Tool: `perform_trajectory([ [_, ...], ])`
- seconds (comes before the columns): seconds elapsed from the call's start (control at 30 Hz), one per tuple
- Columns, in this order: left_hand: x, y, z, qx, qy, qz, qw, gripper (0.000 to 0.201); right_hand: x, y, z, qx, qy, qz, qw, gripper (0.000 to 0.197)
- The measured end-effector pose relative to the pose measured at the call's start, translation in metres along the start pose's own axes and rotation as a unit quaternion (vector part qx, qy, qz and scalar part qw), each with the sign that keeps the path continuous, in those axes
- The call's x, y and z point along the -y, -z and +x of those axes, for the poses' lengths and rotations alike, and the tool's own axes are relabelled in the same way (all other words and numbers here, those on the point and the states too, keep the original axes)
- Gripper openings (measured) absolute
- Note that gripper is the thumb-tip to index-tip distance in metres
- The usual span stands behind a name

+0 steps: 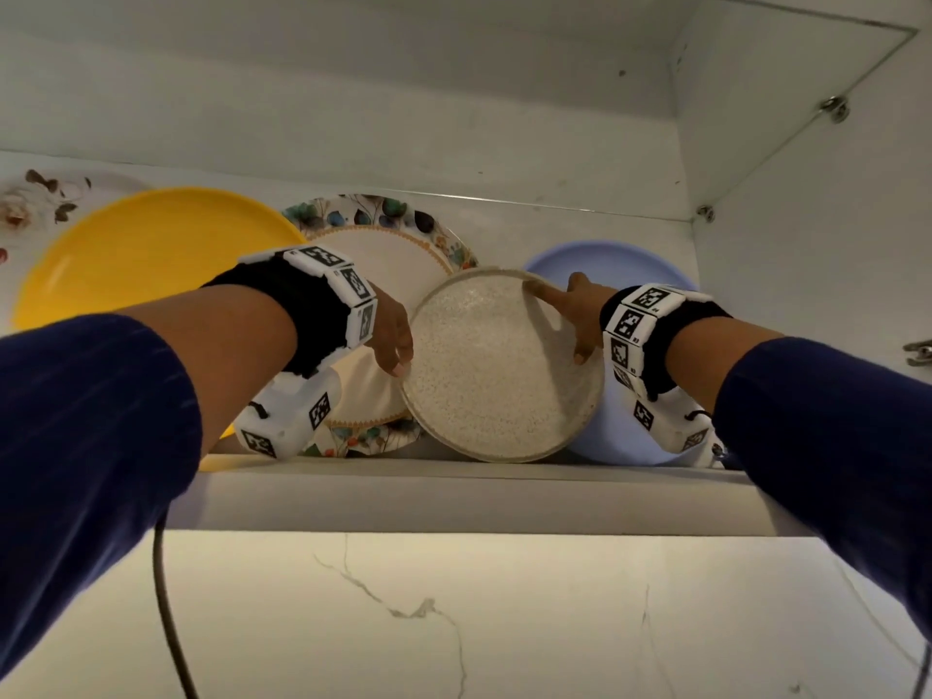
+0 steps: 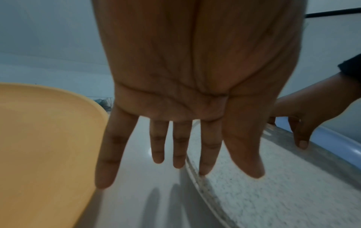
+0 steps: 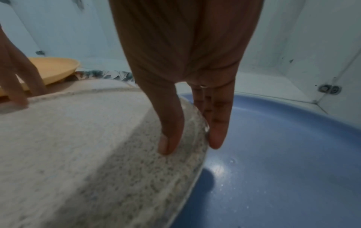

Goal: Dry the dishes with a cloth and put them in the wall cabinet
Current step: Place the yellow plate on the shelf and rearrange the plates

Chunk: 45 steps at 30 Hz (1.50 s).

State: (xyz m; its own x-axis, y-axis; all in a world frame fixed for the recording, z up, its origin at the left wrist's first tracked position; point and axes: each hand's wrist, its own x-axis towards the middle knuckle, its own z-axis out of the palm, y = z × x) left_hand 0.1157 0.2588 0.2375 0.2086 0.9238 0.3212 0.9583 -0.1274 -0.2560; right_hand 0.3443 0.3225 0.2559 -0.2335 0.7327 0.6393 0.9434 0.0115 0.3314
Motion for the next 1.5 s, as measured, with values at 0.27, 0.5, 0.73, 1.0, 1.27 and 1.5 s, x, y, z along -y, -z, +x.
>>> perform_trajectory([
  [0.27, 0.005, -0.010, 0.000, -0.057, 0.057, 0.095, 0.992, 0.057, 0.007, -0.004, -0.004, -0.035, -0.016, -0.020, 0.999, 0.116],
  [0.5, 0.002, -0.010, -0.006, -0.022, 0.079, 0.030, 0.996, 0.066, 0.011, -0.008, -0.007, -0.027, -0.021, -0.008, 0.999, 0.116],
  [0.73, -0.002, -0.005, -0.014, -0.020, 0.077, 0.060, 0.995, 0.066, 0.005, -0.005, -0.006, -0.029, -0.022, -0.025, 0.999, 0.115],
  [1.0, 0.000, -0.004, -0.014, -0.029, 0.075, 0.057, 0.995, 0.067, 0.001, 0.001, -0.006, -0.031, -0.012, 0.003, 0.999, 0.112],
  [1.27, 0.004, -0.003, -0.010, -0.019, 0.061, 0.035, 0.997, 0.063, 0.004, 0.005, -0.009, -0.031, -0.014, 0.063, 0.997, 0.114],
  [1.5, 0.012, -0.001, -0.007, -0.026, 0.048, -0.025, 0.998, 0.061, 0.003, 0.008, -0.012, -0.050, -0.015, 0.093, 0.994, 0.102],
])
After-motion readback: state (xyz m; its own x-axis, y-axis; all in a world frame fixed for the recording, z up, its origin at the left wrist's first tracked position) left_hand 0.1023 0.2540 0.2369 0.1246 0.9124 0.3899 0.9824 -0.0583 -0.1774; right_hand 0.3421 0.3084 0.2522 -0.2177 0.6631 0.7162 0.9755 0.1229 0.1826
